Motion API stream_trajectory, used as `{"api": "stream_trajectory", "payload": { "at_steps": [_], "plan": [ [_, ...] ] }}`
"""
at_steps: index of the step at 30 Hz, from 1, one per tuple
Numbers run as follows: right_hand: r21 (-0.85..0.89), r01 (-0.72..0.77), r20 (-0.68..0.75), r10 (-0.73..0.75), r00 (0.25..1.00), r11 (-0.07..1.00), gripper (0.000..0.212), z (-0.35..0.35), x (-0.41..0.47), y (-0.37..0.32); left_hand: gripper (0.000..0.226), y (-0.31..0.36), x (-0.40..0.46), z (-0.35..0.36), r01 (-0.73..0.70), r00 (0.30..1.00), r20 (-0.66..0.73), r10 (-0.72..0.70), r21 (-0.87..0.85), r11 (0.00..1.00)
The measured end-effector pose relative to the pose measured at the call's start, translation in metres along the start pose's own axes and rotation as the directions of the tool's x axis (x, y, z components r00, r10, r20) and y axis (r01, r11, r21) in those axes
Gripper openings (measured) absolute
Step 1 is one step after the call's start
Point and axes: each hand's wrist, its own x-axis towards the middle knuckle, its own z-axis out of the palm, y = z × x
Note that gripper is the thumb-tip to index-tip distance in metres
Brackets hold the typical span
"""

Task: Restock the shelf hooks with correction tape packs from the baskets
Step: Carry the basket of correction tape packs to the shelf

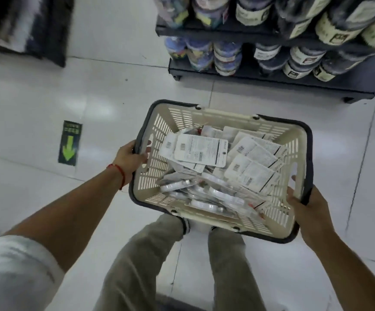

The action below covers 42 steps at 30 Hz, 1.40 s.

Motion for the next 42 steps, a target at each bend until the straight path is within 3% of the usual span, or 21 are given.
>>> {"api": "stream_trajectory", "payload": {
  "at_steps": [5, 9, 14, 20, 25, 31, 42],
  "plan": [
    [-0.100, 0.108, 0.112, -0.097, 0.989, 0.989, 0.049, 0.044, -0.114, -0.098, 0.043, 0.030, -0.099, -0.163, -0.070, 0.997, -0.030, 0.068, -0.072, 0.995],
    [-0.081, 0.196, 0.153, -0.182, 0.971, 0.977, 0.041, 0.115, -0.170, -0.186, 0.036, 0.037, -0.128, -0.269, -0.110, 0.989, -0.119, 0.082, -0.254, 0.961],
    [-0.125, 0.321, 0.093, -0.310, 0.946, 0.939, 0.022, 0.223, -0.211, -0.287, 0.034, 0.049, -0.113, -0.379, -0.173, 0.975, -0.200, 0.097, -0.406, 0.897],
    [-0.092, 0.392, 0.014, -0.392, 0.920, 0.915, 0.036, 0.343, -0.236, -0.385, 0.039, 0.102, -0.042, -0.501, -0.174, 0.983, -0.135, 0.122, -0.501, 0.848],
    [-0.067, 0.414, 0.013, -0.414, 0.910, 0.908, 0.034, 0.426, -0.209, -0.460, 0.038, 0.176, 0.040, -0.577, -0.196, 0.980, -0.127, 0.153, -0.481, 0.855],
    [-0.018, 0.404, 0.045, -0.403, 0.914, 0.915, 0.024, 0.510, -0.112, -0.574, 0.034, 0.283, 0.133, -0.623, -0.206, 0.970, -0.211, 0.117, -0.475, 0.856],
    [-0.040, 0.411, -0.026, -0.412, 0.911, 0.911, 0.027, 0.588, 0.038, -0.826, 0.039, 0.545, 0.298, -0.669, -0.222, 0.969, -0.209, 0.130, -0.518, 0.826]
  ]
}}
